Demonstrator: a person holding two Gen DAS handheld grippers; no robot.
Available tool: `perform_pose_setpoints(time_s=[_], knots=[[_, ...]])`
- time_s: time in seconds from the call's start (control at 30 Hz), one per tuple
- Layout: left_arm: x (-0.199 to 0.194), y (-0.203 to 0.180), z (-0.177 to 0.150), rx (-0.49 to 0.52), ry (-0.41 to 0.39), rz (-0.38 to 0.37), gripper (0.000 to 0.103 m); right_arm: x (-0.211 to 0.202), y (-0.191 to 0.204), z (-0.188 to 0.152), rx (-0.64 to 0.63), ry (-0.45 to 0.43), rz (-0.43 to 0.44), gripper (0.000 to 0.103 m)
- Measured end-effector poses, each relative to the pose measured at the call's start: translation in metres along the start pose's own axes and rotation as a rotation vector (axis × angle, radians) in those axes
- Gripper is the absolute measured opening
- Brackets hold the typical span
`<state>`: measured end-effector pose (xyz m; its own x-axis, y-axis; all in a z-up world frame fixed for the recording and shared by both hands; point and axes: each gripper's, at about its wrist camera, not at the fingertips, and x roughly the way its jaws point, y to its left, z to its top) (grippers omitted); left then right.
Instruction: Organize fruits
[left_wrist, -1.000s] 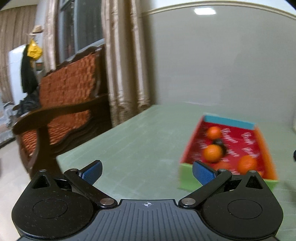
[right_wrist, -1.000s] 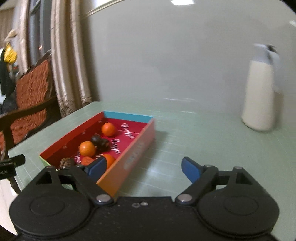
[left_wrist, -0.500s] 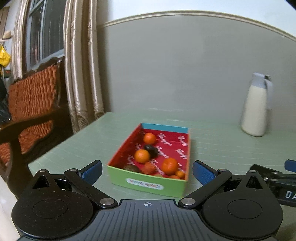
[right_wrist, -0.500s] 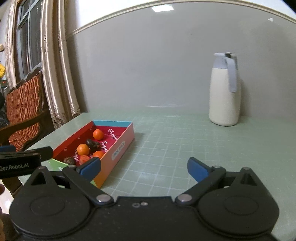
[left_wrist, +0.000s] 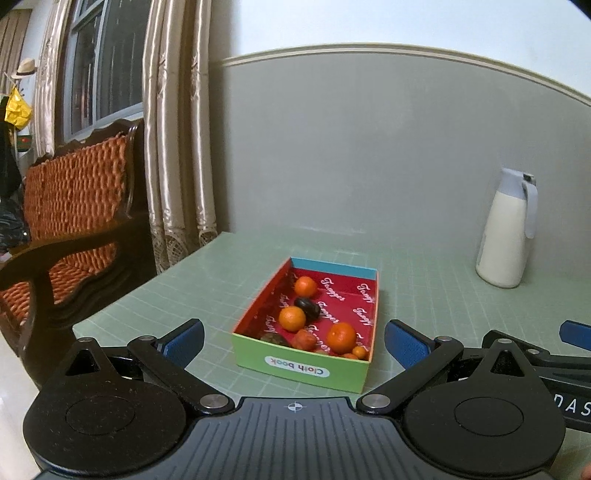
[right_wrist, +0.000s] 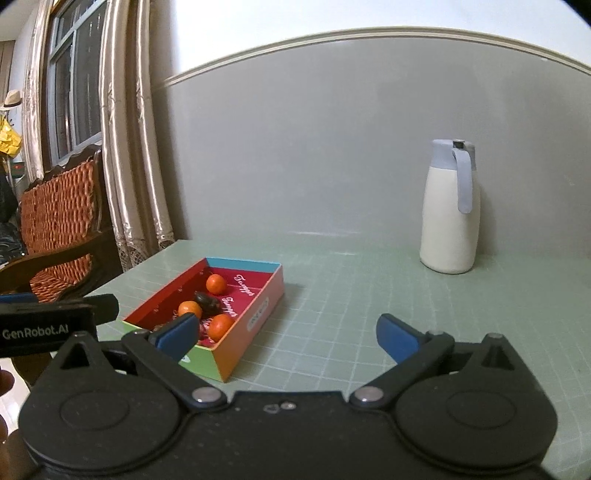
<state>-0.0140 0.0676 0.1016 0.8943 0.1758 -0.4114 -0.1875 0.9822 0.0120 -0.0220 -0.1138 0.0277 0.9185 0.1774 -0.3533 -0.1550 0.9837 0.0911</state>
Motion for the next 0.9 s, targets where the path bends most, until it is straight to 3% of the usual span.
perform_pose_setpoints(time_s=[0.9], knots=[[0.0084, 0.0035, -0.0036, 0.007, 0.017, -0.001, 0.103, 0.0048, 0.0061, -0.0029, -0.002, 0.023, 0.017, 0.102]])
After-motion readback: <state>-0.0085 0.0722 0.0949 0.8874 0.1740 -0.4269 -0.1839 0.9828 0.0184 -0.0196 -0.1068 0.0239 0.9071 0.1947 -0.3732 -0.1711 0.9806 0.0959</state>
